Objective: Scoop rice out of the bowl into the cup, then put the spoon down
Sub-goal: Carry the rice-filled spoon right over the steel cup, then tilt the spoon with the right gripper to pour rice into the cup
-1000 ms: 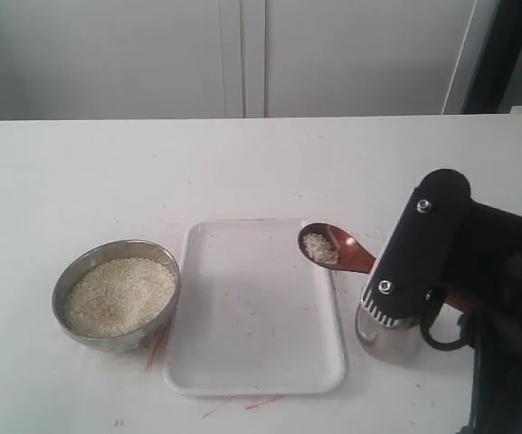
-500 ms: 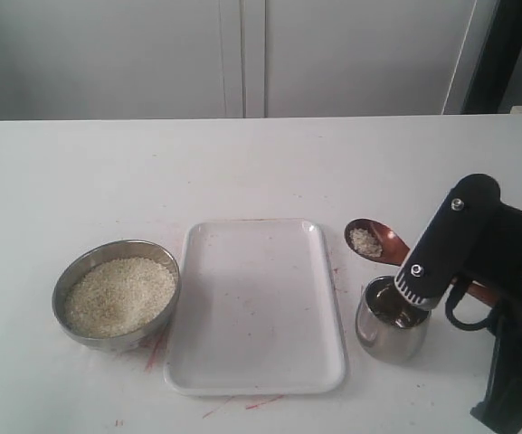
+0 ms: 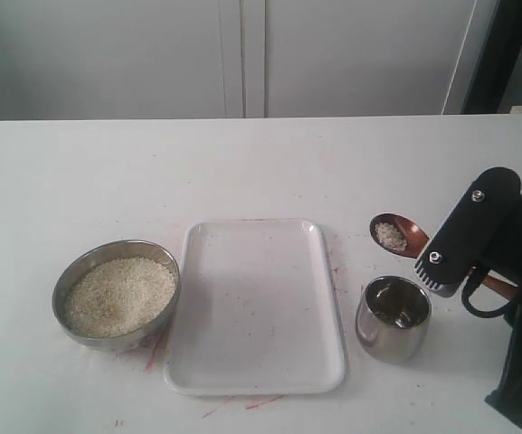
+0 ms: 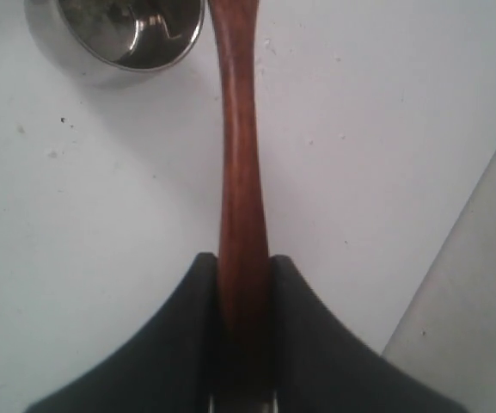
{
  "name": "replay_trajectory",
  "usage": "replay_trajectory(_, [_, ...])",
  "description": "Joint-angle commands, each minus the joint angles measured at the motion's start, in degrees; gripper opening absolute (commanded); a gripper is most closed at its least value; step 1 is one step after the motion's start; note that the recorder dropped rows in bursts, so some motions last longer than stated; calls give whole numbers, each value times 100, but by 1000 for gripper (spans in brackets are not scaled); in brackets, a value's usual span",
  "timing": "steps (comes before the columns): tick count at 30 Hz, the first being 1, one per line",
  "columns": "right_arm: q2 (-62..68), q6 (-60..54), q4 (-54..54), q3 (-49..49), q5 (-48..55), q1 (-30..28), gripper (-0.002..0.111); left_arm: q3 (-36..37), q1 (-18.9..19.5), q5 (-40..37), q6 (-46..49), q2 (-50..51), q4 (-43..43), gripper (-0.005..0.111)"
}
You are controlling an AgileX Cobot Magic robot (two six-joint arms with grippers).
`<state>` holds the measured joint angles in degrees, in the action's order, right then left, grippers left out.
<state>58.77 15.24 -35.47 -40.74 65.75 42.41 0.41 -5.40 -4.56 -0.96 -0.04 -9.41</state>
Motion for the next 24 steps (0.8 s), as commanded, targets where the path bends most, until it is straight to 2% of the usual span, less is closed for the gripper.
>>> replay_trajectory(1, [-57,0,-47,23,184,-36,0,-41,9,19,-10,4,-37,14])
replay_trajectory(24, [79,21,-422,710,61,-36,0,-41,9,19,-10,4,-37,14])
